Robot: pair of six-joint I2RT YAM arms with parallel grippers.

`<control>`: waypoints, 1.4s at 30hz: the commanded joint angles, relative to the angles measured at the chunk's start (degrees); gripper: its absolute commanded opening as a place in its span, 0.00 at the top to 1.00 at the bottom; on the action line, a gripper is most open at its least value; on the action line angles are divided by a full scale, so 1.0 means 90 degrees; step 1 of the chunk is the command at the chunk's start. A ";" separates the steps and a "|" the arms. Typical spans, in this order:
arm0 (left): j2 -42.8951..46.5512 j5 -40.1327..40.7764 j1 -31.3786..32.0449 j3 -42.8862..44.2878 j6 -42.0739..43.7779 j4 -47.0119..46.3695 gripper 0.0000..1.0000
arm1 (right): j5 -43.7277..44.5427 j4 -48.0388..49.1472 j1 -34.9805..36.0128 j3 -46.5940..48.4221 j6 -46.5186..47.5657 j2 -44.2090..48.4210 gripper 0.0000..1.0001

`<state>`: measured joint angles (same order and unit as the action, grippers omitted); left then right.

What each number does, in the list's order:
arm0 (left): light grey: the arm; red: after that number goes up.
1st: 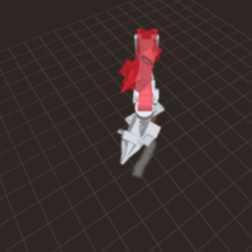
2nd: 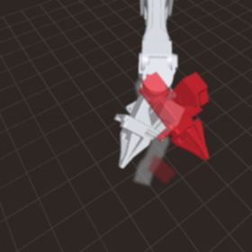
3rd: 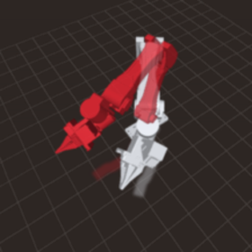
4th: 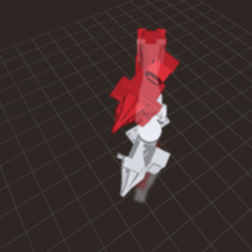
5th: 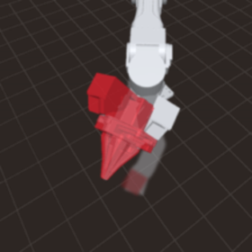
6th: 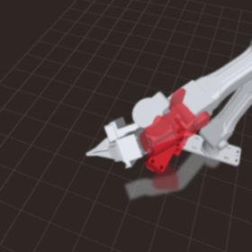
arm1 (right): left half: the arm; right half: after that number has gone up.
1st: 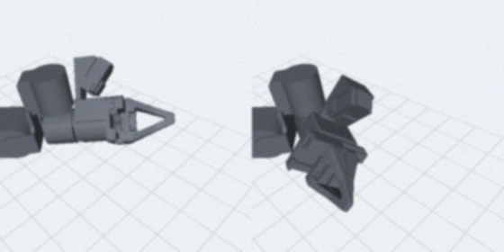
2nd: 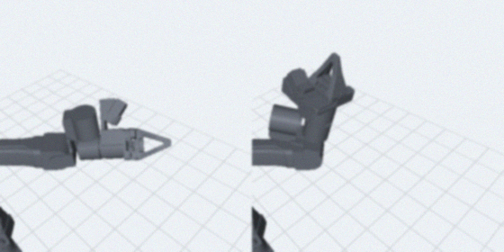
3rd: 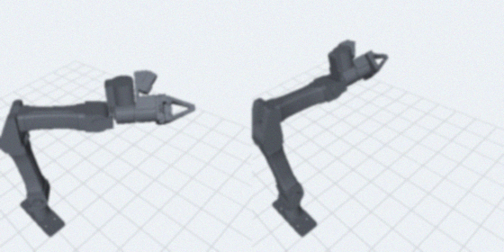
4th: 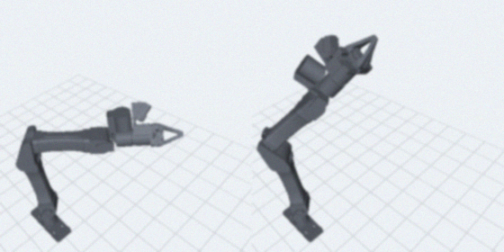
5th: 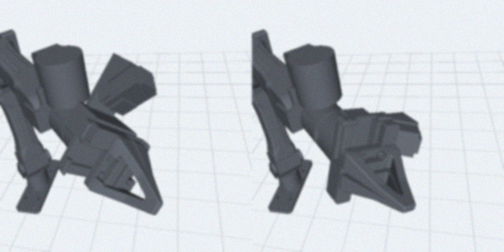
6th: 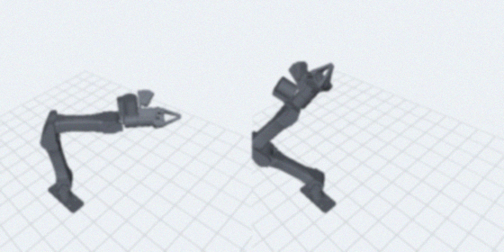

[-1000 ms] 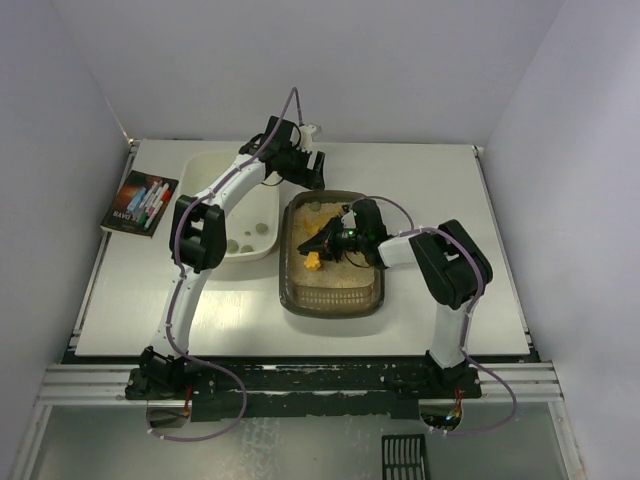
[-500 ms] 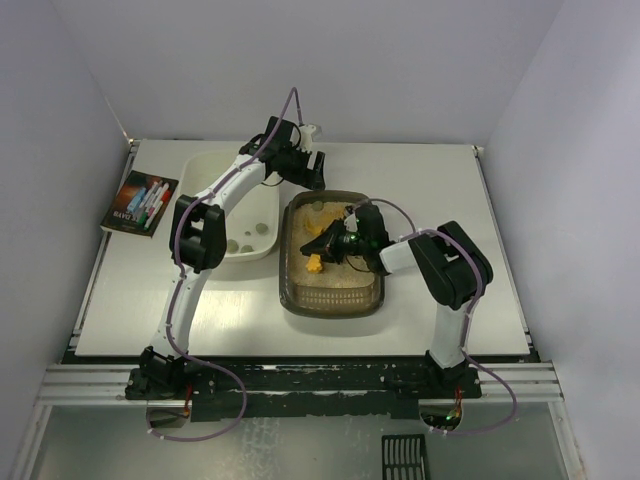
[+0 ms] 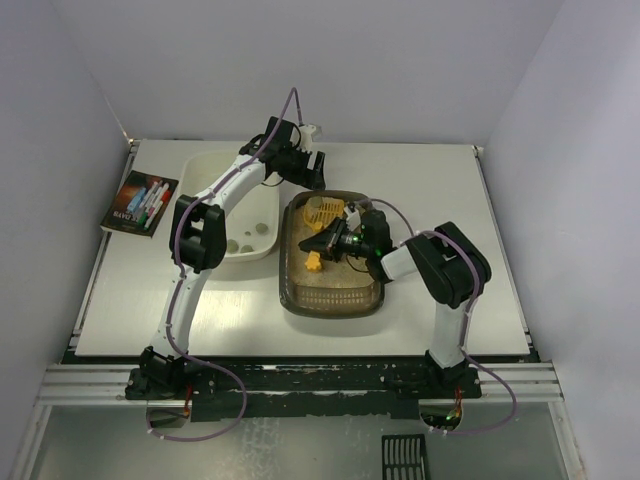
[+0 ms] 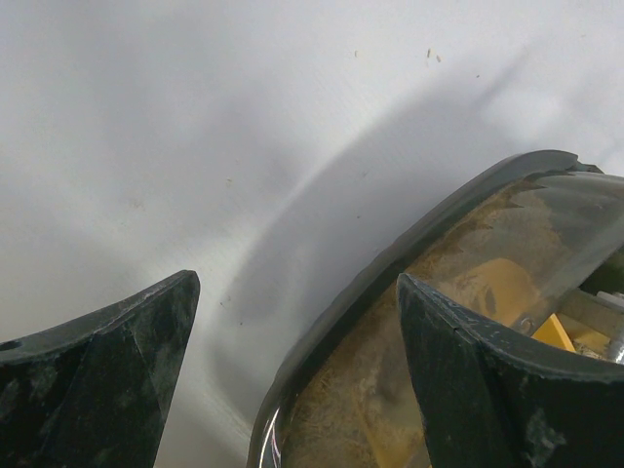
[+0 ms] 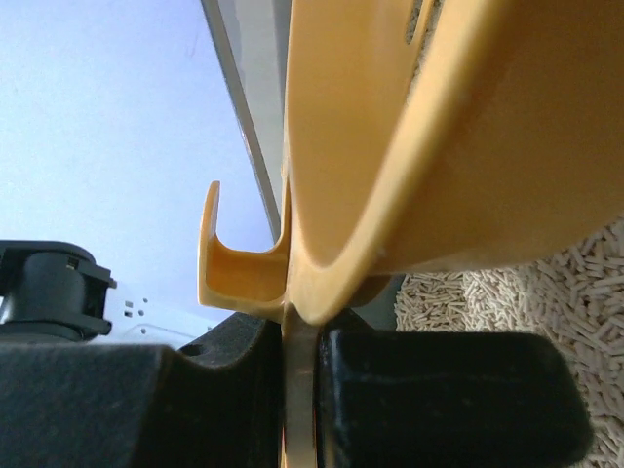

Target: Clean the litter box

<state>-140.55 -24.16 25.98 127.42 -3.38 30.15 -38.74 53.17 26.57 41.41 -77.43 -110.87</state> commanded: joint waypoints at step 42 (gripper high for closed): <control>0.1634 -0.0166 0.0197 0.0085 0.0931 0.2595 0.07 | -0.0804 -0.2474 0.0163 -0.1526 0.2431 0.3228 1.00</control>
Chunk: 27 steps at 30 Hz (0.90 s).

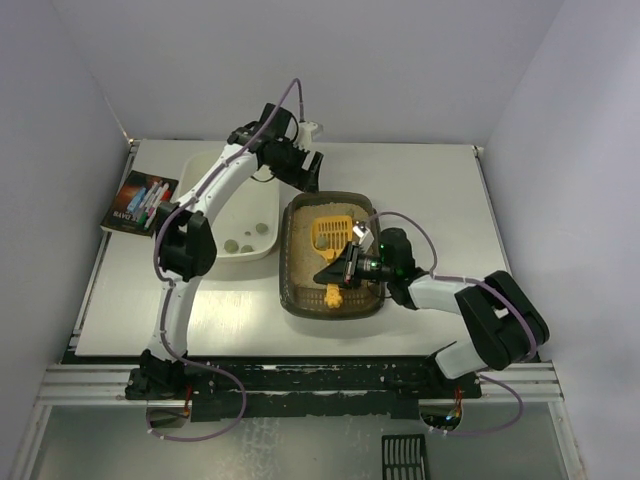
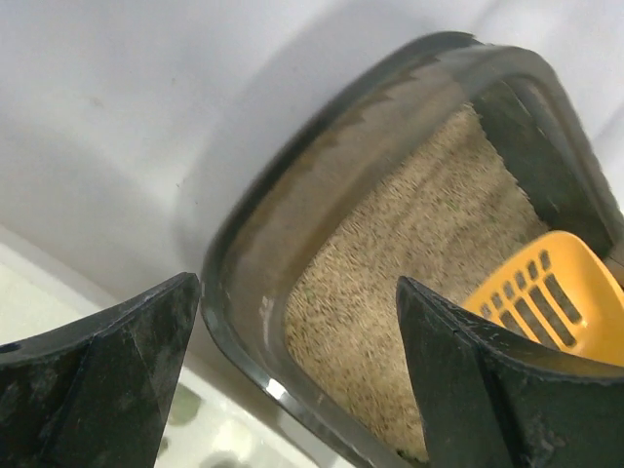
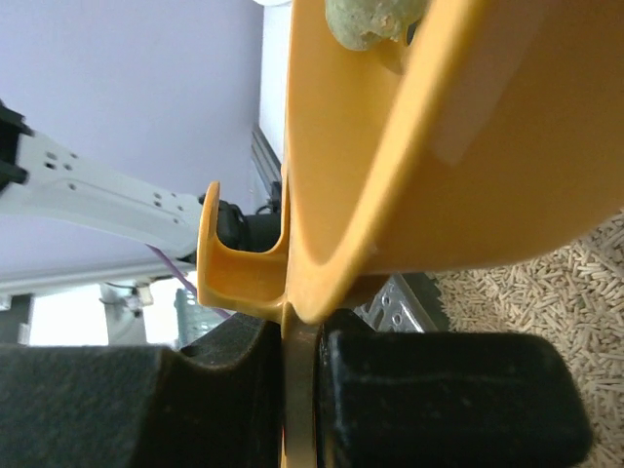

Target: Clean the litter box

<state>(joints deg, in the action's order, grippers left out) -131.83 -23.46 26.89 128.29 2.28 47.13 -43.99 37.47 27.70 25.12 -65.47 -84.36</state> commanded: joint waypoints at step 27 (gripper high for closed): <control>0.6511 0.0306 -0.1454 -0.4861 0.1229 0.1396 0.05 | -0.0924 0.7411 0.0212 -0.0637 -0.3187 -0.1136 1.00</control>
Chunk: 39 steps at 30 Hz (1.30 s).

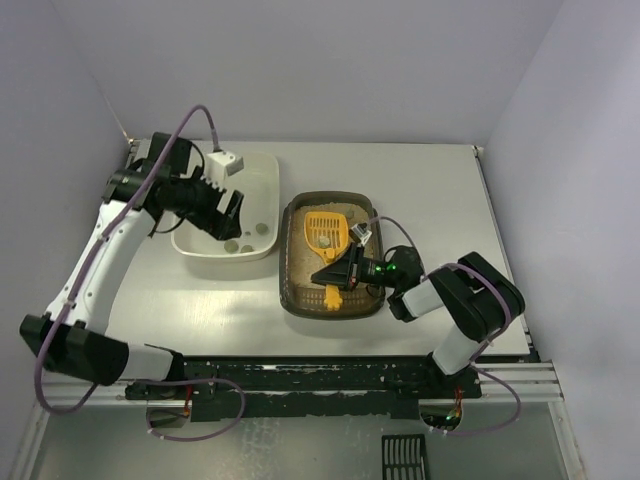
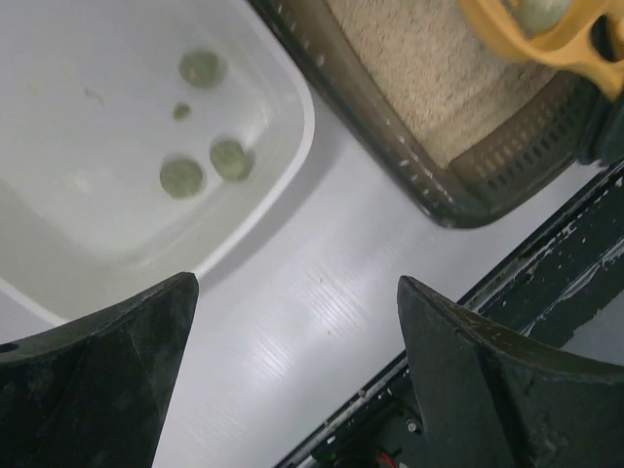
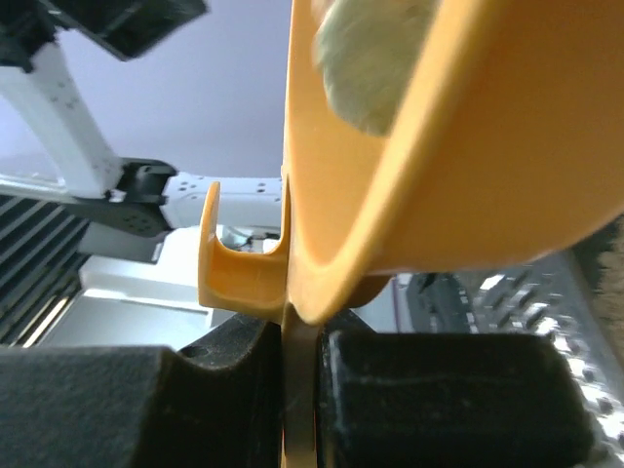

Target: Clean the litter box

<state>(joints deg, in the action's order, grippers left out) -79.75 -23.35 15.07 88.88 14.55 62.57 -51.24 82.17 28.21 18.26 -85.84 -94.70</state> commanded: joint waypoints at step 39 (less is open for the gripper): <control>0.1570 0.0364 -0.1578 -0.2406 -0.0834 -0.1094 0.00 | 0.0605 -0.5695 0.0208 0.0793 0.2681 0.2603 1.00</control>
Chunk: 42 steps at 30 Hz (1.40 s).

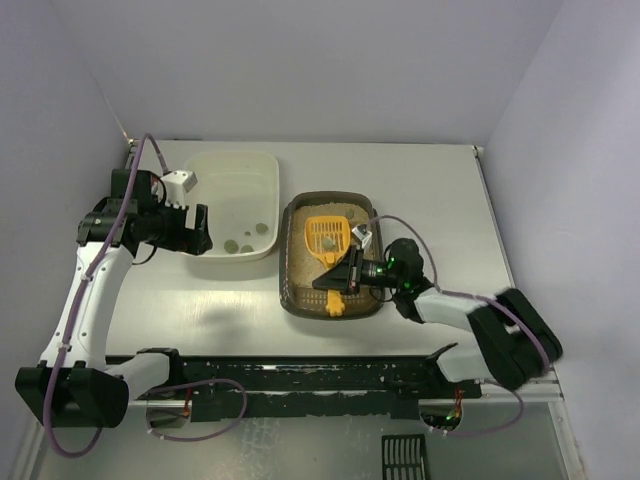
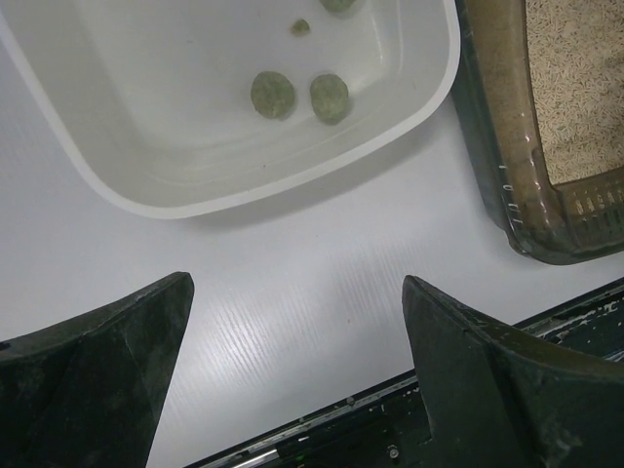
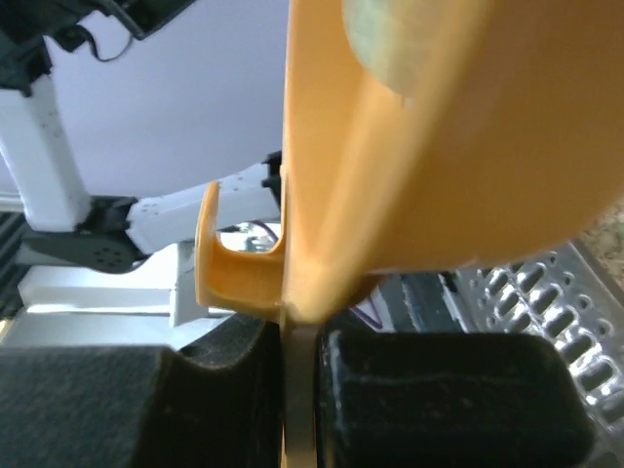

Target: Clean the litter box

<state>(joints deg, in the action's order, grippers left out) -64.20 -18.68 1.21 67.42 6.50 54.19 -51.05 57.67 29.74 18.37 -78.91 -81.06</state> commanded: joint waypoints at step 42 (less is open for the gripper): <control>-0.0532 -0.0091 -0.0037 -0.0020 0.0097 -0.0150 0.02 | -0.0541 -0.3923 -0.1406 0.1542 0.2471 0.0840 1.00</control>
<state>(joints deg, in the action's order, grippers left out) -68.49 -19.07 1.21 67.42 6.85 54.11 -54.92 21.50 21.32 32.69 -57.98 -75.64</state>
